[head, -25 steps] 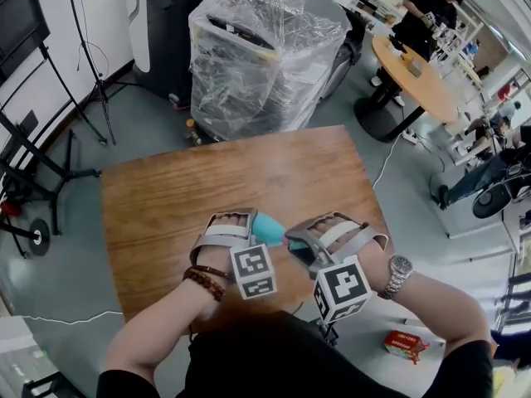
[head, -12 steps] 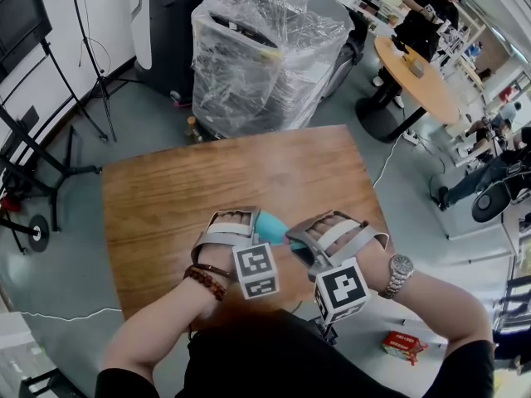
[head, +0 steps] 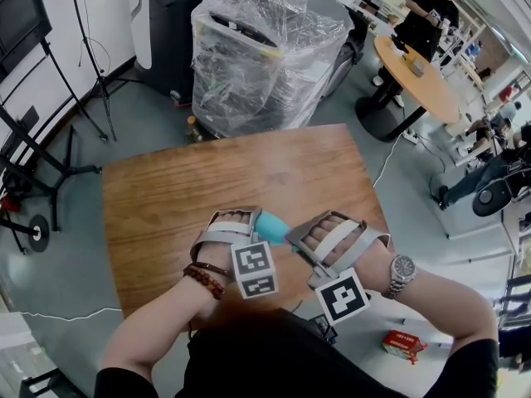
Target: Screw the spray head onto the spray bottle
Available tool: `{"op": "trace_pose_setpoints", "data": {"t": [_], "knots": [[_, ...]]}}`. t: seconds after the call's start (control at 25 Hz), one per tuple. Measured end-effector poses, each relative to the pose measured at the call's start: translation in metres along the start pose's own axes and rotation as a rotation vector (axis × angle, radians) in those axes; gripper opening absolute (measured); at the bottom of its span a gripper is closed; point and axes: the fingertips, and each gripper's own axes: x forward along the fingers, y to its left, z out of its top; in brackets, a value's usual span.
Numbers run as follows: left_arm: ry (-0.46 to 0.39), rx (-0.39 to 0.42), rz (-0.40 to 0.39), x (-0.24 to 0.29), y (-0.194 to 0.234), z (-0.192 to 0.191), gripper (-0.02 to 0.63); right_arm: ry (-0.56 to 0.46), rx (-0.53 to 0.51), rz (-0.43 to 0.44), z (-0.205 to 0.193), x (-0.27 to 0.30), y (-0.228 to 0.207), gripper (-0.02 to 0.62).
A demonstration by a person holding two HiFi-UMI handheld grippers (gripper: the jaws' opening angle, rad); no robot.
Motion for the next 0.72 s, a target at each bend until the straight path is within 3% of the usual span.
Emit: {"op": "trace_pose_setpoints", "data": {"t": [0.28,0.36,0.44,0.52,0.72], "knots": [[-0.021,-0.007,-0.045,-0.001,-0.006,0.003,0.414,0.049,-0.23,-0.021,-0.004,0.0,0.02,0.118],[-0.015,0.001,-0.021,-0.003,-0.003,0.003,0.413,0.05,-0.213,-0.027,-0.004,-0.001,0.018,0.118],[-0.01,0.001,0.008,-0.004,0.0,0.003,0.41,0.034,-0.087,0.001,-0.005,-0.002,0.013,0.118],[-0.005,0.002,0.039,-0.006,0.003,0.003,0.407,0.008,0.105,0.071,-0.009,-0.003,0.013,0.118],[-0.002,0.0,0.105,-0.009,0.011,0.003,0.397,-0.123,0.715,0.225,-0.015,0.0,0.004,0.118]]}}
